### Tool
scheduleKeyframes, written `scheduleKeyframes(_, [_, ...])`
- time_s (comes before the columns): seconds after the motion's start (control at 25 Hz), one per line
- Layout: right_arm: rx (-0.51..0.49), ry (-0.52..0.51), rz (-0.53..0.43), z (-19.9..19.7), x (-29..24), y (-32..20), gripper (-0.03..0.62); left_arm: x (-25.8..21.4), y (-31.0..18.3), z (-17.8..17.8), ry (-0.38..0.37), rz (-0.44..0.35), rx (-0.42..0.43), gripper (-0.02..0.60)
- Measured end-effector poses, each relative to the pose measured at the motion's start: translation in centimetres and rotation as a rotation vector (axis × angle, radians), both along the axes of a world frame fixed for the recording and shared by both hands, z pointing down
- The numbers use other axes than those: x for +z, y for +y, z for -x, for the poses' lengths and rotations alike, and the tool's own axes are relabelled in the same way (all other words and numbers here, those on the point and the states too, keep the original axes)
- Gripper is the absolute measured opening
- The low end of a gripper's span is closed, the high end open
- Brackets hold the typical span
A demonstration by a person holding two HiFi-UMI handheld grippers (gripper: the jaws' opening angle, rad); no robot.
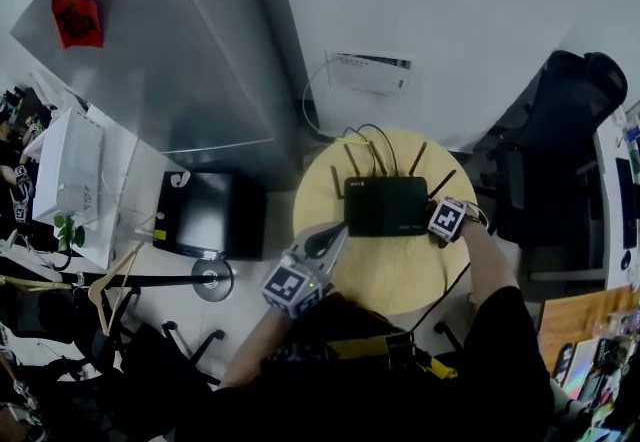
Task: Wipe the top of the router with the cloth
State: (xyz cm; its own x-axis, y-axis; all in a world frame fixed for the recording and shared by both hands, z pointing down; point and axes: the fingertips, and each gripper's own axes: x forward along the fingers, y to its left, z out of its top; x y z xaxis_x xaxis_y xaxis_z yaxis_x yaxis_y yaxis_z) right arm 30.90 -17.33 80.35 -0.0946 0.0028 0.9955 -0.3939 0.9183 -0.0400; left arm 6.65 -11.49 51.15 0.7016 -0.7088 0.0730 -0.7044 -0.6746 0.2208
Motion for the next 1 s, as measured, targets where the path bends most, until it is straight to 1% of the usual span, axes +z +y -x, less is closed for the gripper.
scheduleKeyframes(0.08, [-0.013, 0.045, 0.013, -0.9, 0.0, 0.5, 0.06, 0.1, 0.1, -0.2, 0.004, 0.0, 0.008, -0.006])
scheduleKeyframes(0.16, [0.004, 0.04, 0.045, -0.9, 0.1, 1.5, 0.06, 0.2, 0.3, -0.4, 0.009, 0.002, 0.017, -0.006])
scheduleKeyframes(0.24, [0.04, 0.022, 0.051, -0.7, 0.2, 2.0, 0.06, 0.1, 0.4, -0.5, 0.018, 0.006, 0.026, -0.006])
scheduleKeyframes(0.36, [0.094, 0.025, 0.05, -0.8, 0.0, 2.4, 0.06, 0.1, 0.4, -0.4, 0.034, 0.004, 0.044, -0.006])
scheduleKeyframes(0.52, [0.189, 0.005, 0.087, -0.1, 0.1, 4.3, 0.06, 0.5, 0.2, 0.2, 0.046, 0.003, 0.075, -0.006])
scheduleKeyframes(0.64, [0.299, 0.022, 0.074, -0.2, 0.3, 5.5, 0.06, 0.6, -0.1, 0.6, 0.043, 0.015, 0.124, -0.006])
scheduleKeyframes(0.76, [0.444, 0.029, 0.038, -0.8, 0.4, 5.7, 0.06, 0.3, -0.6, 0.8, 0.051, 0.009, 0.174, -0.006])
scheduleKeyframes(0.88, [0.609, -0.023, 0.045, -0.2, 0.6, 6.0, 0.06, 0.2, -1.2, 1.2, 0.054, 0.013, 0.211, -0.006])
scheduleKeyframes(1.0, [0.746, -0.074, 0.067, 0.6, 0.5, 6.5, 0.06, 0.1, -1.9, 1.6, 0.057, 0.017, 0.24, -0.006])
